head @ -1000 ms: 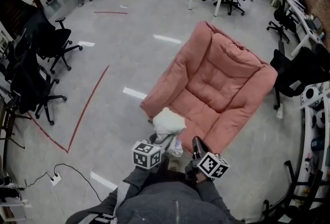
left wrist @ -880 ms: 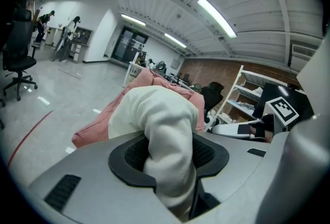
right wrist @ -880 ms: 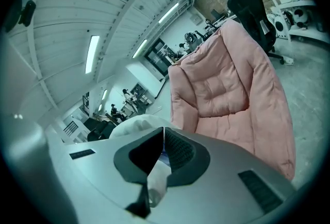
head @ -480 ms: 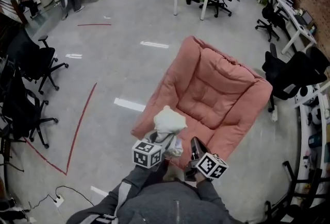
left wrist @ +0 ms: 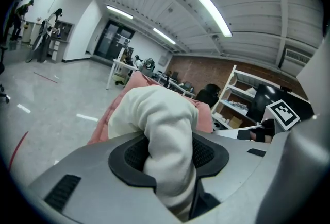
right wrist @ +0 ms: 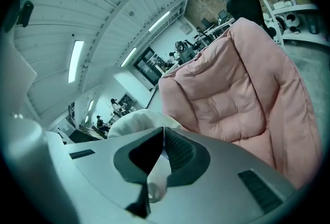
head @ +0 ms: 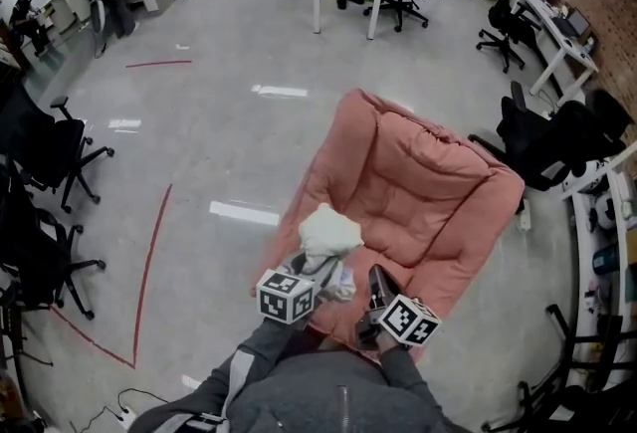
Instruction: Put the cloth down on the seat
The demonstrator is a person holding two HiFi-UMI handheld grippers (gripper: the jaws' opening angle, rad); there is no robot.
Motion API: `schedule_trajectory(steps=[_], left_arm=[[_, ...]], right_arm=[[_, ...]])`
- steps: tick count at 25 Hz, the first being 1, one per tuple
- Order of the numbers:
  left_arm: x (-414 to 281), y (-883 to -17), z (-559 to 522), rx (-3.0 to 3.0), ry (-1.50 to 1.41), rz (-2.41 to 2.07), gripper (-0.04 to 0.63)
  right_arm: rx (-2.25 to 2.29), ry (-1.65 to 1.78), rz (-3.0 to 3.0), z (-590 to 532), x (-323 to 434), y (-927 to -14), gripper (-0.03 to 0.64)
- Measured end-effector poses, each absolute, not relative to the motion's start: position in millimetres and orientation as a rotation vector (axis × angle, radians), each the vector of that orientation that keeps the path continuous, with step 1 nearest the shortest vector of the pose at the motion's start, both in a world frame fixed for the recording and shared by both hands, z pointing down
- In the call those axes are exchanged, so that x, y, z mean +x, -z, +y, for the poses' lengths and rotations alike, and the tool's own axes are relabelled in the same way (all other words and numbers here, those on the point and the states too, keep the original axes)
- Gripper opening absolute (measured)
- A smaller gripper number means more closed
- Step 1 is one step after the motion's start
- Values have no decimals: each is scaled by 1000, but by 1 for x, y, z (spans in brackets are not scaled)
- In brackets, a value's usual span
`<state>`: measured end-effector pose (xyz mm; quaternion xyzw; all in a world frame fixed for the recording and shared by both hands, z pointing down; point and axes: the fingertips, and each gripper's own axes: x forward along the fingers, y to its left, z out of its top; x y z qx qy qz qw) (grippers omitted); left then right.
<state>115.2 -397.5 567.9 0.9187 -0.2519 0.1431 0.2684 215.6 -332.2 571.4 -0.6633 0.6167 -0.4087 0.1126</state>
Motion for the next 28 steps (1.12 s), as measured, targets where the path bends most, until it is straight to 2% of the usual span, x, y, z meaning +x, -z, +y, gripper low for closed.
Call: schedule_trajectory(steps=[15,28], left_arm=[[168,-562,-478,2558,-397,-523,172],[246,-511,-559,2679,-303,-483,172]], right_arm=[[-2033,1091,1701,-413,261,-563,12],[-2097,909,1800,-493,319,-512,12]])
